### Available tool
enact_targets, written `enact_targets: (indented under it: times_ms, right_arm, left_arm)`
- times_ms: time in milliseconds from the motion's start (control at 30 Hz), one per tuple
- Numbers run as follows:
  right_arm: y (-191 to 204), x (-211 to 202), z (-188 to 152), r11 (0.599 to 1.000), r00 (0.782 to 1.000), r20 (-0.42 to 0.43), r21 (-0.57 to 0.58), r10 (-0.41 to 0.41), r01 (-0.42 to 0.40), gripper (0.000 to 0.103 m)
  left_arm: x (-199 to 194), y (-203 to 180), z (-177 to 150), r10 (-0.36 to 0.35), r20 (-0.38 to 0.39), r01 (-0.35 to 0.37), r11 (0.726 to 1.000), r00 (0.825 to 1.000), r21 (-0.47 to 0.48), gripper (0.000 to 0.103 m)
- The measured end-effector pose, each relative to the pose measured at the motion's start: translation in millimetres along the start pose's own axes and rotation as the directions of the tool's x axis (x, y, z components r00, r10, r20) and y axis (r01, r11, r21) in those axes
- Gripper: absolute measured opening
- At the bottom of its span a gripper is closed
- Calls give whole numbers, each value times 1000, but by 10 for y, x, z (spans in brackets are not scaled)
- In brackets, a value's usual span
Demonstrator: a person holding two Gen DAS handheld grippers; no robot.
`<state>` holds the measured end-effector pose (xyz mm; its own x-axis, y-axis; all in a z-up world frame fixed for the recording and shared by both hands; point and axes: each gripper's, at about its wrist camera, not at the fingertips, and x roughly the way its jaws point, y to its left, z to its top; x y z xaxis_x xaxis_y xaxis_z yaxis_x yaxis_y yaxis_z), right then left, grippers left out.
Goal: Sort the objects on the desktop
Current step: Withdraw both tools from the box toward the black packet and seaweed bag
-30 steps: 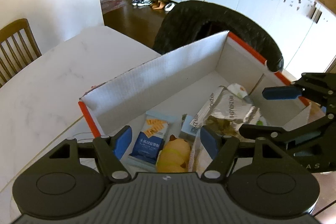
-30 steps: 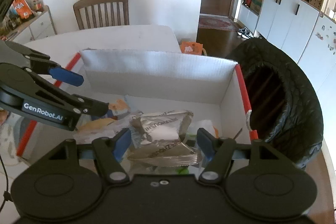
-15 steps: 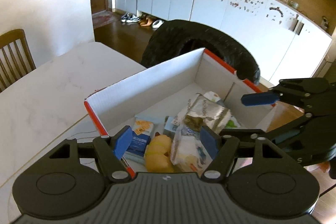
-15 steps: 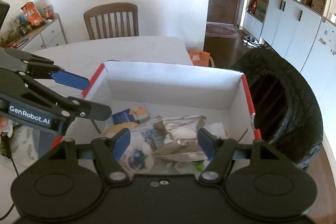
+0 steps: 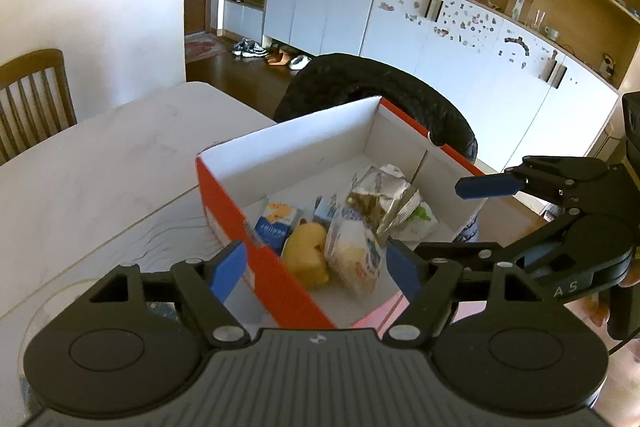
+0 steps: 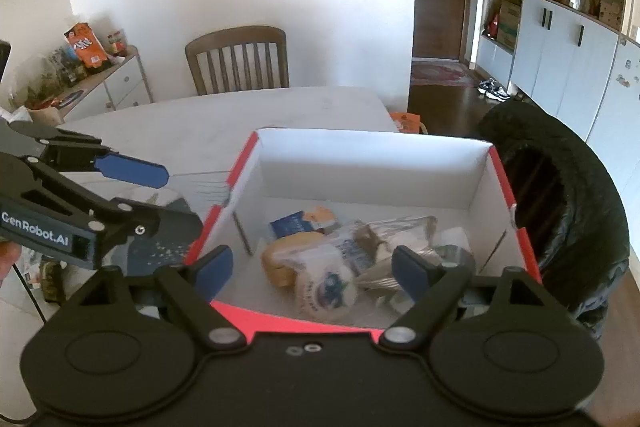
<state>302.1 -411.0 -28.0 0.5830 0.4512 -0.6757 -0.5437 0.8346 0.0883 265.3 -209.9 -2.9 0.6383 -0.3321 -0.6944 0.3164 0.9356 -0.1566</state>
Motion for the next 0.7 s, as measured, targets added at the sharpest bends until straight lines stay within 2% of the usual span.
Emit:
enact_targets:
  times_ms: [267, 367, 633, 700]
  right_arm:
    - [366, -78, -62, 1000, 1000, 7, -1, -6, 6, 93]
    - [549, -77, -101, 1000, 1000, 3, -8, 0, 0, 94]
    - [1080, -7, -199, 999, 999, -10, -24, 34, -35, 95]
    - [1233, 21, -221, 998, 999, -12, -21, 50, -50, 95]
  left_arm:
    - [-284, 187, -214, 1, 29, -1, 1000, 1000, -13, 77]
    - [-390, 272, -302, 1, 30, 0, 1000, 1000, -19, 83]
    - [-727, 624, -560, 35, 58, -31, 997, 998, -74, 85]
    - [-807, 745, -619, 54, 68, -48, 995, 996, -88, 93]
